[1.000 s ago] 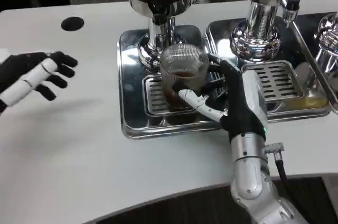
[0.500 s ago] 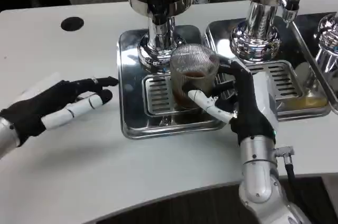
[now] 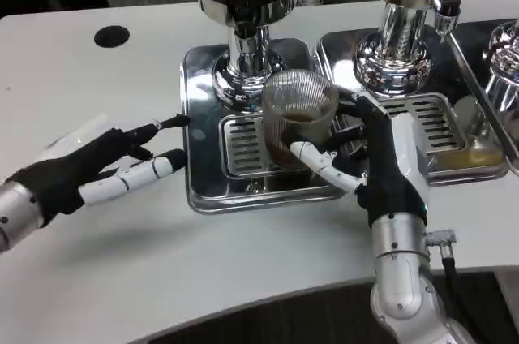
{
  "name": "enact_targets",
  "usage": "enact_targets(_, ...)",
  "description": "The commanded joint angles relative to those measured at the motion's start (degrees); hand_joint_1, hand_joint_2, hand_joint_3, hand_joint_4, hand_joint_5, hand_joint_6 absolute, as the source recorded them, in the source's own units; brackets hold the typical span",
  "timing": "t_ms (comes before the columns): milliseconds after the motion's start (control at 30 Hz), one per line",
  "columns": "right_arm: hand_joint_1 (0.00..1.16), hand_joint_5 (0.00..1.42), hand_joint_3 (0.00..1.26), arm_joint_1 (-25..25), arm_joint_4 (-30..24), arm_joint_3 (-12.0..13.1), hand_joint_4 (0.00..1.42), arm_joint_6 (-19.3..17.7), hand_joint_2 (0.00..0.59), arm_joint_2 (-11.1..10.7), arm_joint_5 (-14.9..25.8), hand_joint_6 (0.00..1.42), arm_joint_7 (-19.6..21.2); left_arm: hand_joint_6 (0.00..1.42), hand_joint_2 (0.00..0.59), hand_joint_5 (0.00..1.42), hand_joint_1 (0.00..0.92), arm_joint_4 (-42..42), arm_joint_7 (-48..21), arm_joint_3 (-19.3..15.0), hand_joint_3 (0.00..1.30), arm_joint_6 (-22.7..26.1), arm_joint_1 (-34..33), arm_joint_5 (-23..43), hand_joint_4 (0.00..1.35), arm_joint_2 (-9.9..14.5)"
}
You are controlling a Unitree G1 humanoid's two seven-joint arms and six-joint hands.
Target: Grasp the cup under the faucet to collect the drink, then remove the cup.
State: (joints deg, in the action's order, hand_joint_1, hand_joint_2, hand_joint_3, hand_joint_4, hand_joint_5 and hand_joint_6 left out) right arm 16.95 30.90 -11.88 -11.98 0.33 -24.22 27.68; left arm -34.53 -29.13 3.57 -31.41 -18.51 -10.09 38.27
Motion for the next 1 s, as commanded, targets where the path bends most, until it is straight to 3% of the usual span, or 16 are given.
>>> enact_targets(33,0.65,0.69,0.42,-1.5,-4.02,0.82,0.41,-0.45,0.196,0.26,0.78,1.07,-0.48,0.2,0.177,0.0,0.0,1.08,0.36,0.57,0.1,-0.91,0.23,-0.5,0.0,-0.23)
enact_targets(333,0.64,0.7,0.43,-6.73,-13.03,0.02,0.42,1.55,0.208,0.32,-0.62,1.08,-2.22,0.2,0.177,0.0,0.0,4.84,-0.13,0.22,0.1,-1.41,2.42,0.16,0.0,0.22)
enact_targets(1000,0.64,0.7,0.44,-20.44,-32.67,-2.0,0.42,4.27,0.212,0.35,-1.02,1.08,-9.38,0.2,0.176,0.0,0.0,20.59,-2.89,-2.23,0.1,-0.61,16.1,3.14,0.0,3.33)
